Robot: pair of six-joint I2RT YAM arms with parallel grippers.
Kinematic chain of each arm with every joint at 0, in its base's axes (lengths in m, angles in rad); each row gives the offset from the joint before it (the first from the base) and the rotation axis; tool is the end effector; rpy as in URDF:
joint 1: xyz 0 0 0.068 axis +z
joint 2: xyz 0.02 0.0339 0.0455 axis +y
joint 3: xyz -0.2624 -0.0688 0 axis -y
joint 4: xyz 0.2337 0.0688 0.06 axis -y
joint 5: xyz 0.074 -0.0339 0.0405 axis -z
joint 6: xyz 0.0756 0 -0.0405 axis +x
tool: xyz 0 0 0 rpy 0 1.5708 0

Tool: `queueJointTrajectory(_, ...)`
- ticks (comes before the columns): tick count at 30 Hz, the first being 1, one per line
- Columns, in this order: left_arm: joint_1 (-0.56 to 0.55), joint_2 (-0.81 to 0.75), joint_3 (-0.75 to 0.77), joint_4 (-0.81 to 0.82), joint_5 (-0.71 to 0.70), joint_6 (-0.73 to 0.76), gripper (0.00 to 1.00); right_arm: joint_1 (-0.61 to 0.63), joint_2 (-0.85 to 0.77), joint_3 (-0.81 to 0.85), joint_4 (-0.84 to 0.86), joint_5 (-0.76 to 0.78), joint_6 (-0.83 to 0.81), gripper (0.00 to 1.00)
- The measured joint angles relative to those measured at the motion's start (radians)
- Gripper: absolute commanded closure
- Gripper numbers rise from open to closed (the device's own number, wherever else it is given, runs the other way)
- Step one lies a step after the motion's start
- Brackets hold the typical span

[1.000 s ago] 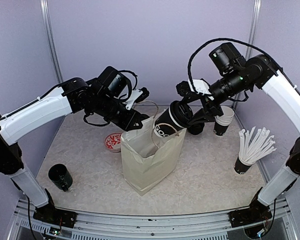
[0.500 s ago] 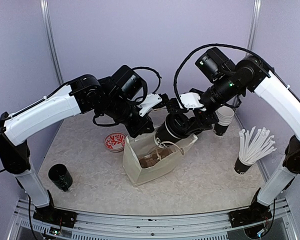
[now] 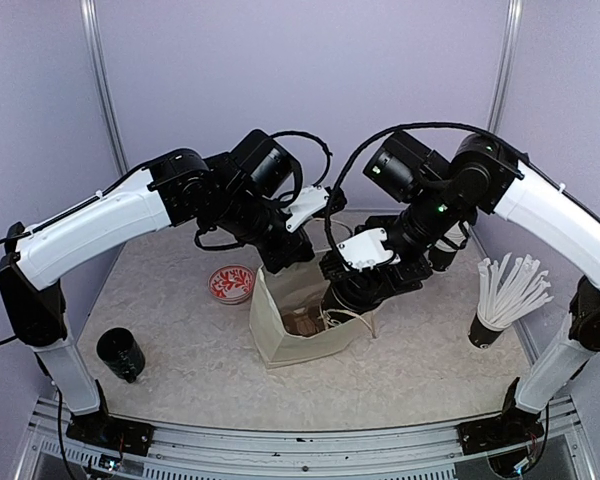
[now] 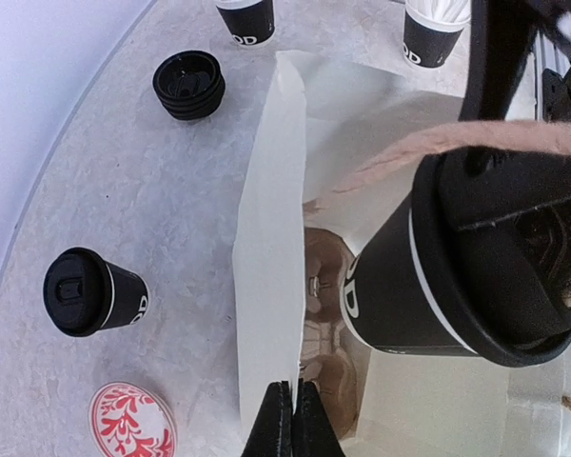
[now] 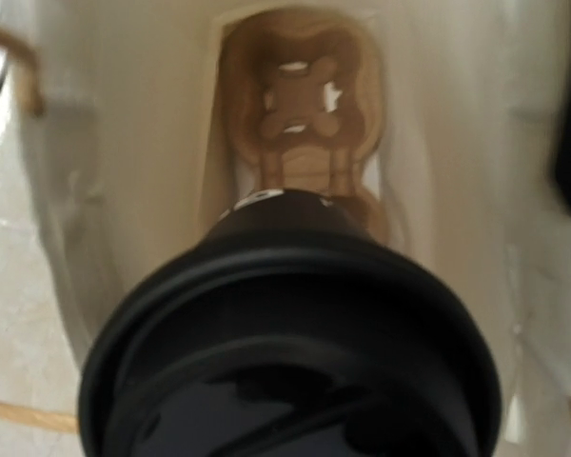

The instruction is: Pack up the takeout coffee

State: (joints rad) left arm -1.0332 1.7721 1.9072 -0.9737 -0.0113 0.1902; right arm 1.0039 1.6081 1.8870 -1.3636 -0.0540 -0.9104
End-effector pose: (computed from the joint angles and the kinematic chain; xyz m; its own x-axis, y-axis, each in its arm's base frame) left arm 0.2035 -0.3397 0.3503 -0.2123 0.7253 -0.6549 0.9116 0.3884 0.1346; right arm 0.1618 0.2618 0.3656 0.3847 -0.8642 -0.3243 -0.9000 -0.2731 -0.3397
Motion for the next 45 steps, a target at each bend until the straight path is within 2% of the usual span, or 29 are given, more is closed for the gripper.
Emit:
queueJointTrajectory(3,0.010,0.000,0.000,0.021,0.014,0.010,0.85,0.037,-0.016,-0.040,0.000,0.050,0.016,0.40)
queueJointTrajectory(5,0.015,0.000,0.000,0.034,0.028,0.021,0.69,0.063,-0.021,-0.060,0.000,0.075,0.026,0.40)
queueJointTrajectory(7,0.020,0.000,0.001,0.043,0.039,0.024,0.59,0.084,-0.022,-0.078,-0.001,0.101,0.040,0.40)
queueJointTrajectory(12,0.017,0.004,0.087,0.009,0.056,0.024,0.41,0.113,-0.022,-0.092,-0.001,0.159,0.067,0.40)
queueJointTrajectory(14,0.008,-0.001,0.127,0.006,0.062,0.022,0.38,0.121,-0.021,-0.092,-0.001,0.179,0.074,0.39)
queueJointTrajectory(20,-0.012,-0.052,0.113,0.017,0.121,0.026,0.37,0.125,-0.001,-0.074,-0.002,0.224,0.082,0.40)
queueJointTrajectory(23,0.010,-0.070,0.113,0.040,0.139,0.020,0.33,0.126,0.019,-0.066,-0.001,0.246,0.086,0.41)
queueJointTrajectory(26,0.074,-0.102,0.079,0.101,0.148,0.001,0.29,0.126,0.033,-0.066,-0.001,0.278,0.090,0.41)
queueJointTrajectory(33,0.317,-0.217,-0.179,0.356,0.207,-0.096,0.30,0.126,0.043,-0.068,0.016,0.334,0.097,0.40)
queueJointTrajectory(37,0.374,-0.159,-0.250,0.459,0.264,-0.155,0.33,0.126,0.043,-0.099,0.048,0.330,0.121,0.40)
queueJointTrajectory(45,0.360,0.014,-0.365,0.566,0.354,-0.202,0.35,0.126,0.010,-0.216,0.097,0.274,0.151,0.41)
